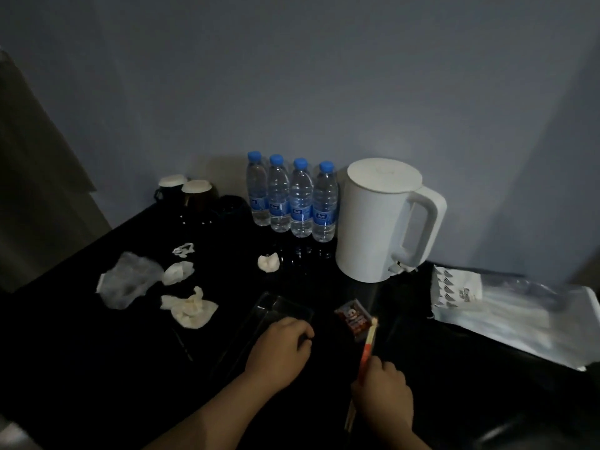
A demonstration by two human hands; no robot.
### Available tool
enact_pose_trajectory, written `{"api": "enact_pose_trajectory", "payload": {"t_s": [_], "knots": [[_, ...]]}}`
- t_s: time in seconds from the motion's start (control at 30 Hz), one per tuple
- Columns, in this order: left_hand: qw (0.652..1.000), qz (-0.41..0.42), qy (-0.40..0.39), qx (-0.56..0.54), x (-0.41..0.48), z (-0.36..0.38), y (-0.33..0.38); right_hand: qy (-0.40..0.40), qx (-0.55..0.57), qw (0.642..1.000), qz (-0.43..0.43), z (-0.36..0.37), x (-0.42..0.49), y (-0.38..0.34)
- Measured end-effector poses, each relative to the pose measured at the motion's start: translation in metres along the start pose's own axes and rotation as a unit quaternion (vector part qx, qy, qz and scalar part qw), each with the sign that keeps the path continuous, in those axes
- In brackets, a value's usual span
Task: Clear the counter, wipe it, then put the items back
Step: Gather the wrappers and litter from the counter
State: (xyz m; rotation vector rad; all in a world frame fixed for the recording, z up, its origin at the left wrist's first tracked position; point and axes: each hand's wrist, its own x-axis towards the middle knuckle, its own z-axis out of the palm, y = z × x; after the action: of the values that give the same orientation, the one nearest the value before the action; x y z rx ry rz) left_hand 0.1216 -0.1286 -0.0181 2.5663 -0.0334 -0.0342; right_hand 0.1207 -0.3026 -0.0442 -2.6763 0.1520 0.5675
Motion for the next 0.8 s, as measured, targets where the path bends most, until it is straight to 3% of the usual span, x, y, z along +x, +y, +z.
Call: {"api": "enact_pose_trajectory", "payload": {"t_s": [0.33, 0.67, 0.8], "knots": [[0.993, 0.113, -0.042, -0.018, 0.045, -0.010, -0.026, 0.029, 0.069, 0.989, 0.124, 0.011, -0.002, -0.029], [0.987, 0.135, -0.083, -0.020, 0.058, -0.024, -0.056, 0.015, 0.103, 0.968, 0.230, 0.014, -0.004, -0.043], [0.985, 0.146, -0.083, -0.030, 0.062, -0.031, -0.064, 0.037, 0.169, 0.947, 0.270, 0.014, -0.003, -0.048]]}}
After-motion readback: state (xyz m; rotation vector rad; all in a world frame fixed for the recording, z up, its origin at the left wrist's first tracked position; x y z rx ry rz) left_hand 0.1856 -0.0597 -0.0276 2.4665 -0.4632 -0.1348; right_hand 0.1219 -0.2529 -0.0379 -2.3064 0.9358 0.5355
